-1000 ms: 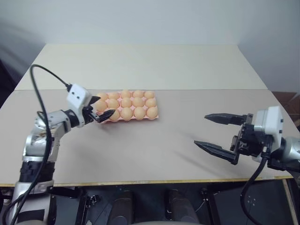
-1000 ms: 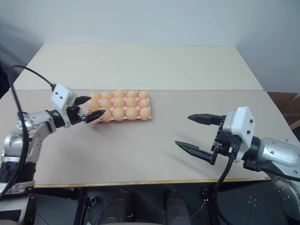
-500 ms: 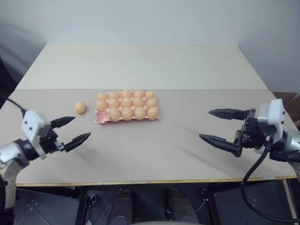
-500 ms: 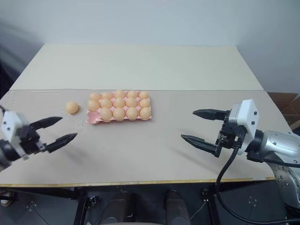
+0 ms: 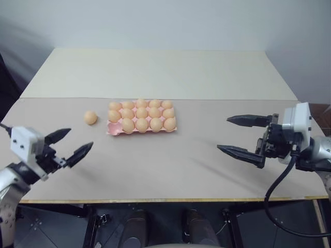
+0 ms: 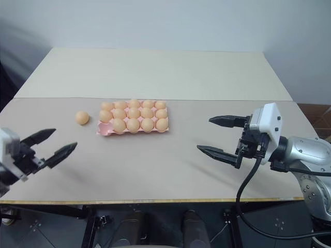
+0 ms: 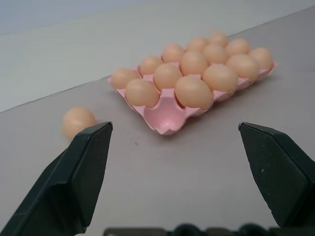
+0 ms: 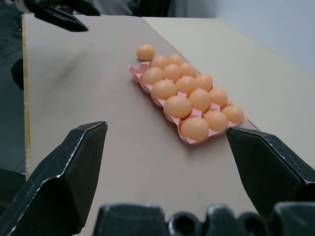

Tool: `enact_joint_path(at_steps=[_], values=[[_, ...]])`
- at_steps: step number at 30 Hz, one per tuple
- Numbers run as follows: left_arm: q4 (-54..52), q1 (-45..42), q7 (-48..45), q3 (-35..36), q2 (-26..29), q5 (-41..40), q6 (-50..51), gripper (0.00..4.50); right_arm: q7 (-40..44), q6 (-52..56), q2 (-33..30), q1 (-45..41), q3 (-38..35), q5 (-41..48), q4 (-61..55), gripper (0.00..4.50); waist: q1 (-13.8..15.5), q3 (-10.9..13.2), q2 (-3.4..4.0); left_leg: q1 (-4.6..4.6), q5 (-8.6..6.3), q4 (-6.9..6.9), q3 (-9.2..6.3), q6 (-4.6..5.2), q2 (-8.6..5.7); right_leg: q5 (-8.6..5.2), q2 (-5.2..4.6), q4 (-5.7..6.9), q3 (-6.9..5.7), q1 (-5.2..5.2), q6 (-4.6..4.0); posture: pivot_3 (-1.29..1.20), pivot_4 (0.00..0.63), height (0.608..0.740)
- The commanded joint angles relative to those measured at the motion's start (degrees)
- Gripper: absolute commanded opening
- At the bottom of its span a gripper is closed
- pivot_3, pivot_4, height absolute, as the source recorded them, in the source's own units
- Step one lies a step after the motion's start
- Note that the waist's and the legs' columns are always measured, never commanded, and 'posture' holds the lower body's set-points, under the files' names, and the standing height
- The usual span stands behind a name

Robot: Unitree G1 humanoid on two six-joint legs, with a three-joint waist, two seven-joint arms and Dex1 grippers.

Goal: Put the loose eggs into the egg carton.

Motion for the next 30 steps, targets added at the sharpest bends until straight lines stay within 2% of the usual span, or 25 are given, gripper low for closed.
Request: enact_joint_path(at_steps=[1,3,9,20,24,29,30], values=[[5.3,-9.2,10.0,-4.8,0.4,3.5,6.2,4.47,-0.7,-0.2,-0.4,-0.5,-0.6,0.0,-1.3,4.50,0.0,0.0,-0.02,-0.02,0.00,0.00,0.00,0.00,0.00,0.06,0.00,-0.02,0.01,-0.01,0.10,0.00,0.150,0.740],[10.1,-15.0,13.7,-8.0,-0.1,6.4,7.2,4.47,-1.2,-0.2,-0.3,-0.2,-0.7,0.0,-1.8,4.50,-0.1,0.0,-0.08,-0.07,0.00,0.00,-0.01,0.01,-0.04,0.21,0.02,-0.04,0.00,-0.03,0.35,0.00,0.150,0.740],[28.6,-29.0,18.0,-14.8,0.0,13.7,5.6,4.47,-2.6,0.3,-0.3,1.4,-1.6,0.7,-3.7,4.50,-0.6,0.0,-0.12,-0.08,0.00,-0.03,0.00,0.01,-0.03,0.24,0.05,-0.02,0.02,-0.06,0.31,0.00,0.150,0.740],[61.0,-47.0,15.0,-25.6,-3.0,23.6,-3.5,4.47,-2.9,1.0,-1.6,3.5,-4.4,1.8,-5.3,4.50,-0.4,0.0,-0.16,-0.11,0.00,-0.01,-0.01,0.01,-0.05,0.28,0.02,-0.02,-0.03,-0.04,0.27,0.00,0.150,0.740],[68.9,-50.9,13.8,-26.9,-4.9,25.6,-7.6,3.60,-2.7,0.9,-2.0,3.2,-4.6,1.7,-4.9,4.50,-0.4,0.0,-0.19,-0.13,0.00,0.02,-0.01,0.01,-0.06,0.29,0.01,0.00,-0.04,-0.03,0.27,0.00,0.150,0.740],[71.7,-51.9,12.9,-26.9,-5.6,26.5,-9.8,2.05,-2.8,0.7,-1.8,4.2,-5.3,1.7,-5.2,4.50,-0.4,0.0,-0.19,-0.12,0.00,0.02,-0.01,0.01,-0.06,0.30,0.00,0.01,-0.04,-0.03,0.27,0.00,0.150,0.740],[71.5,-51.7,12.8,-26.7,-5.5,26.5,-9.9,1.87,-2.8,0.6,-1.7,4.5,-5.4,1.7,-5.4,4.50,-0.4,0.0,-0.19,-0.11,0.01,0.02,-0.01,0.01,-0.06,0.30,-0.01,0.01,-0.03,-0.03,0.27,0.00,0.150,0.740]])
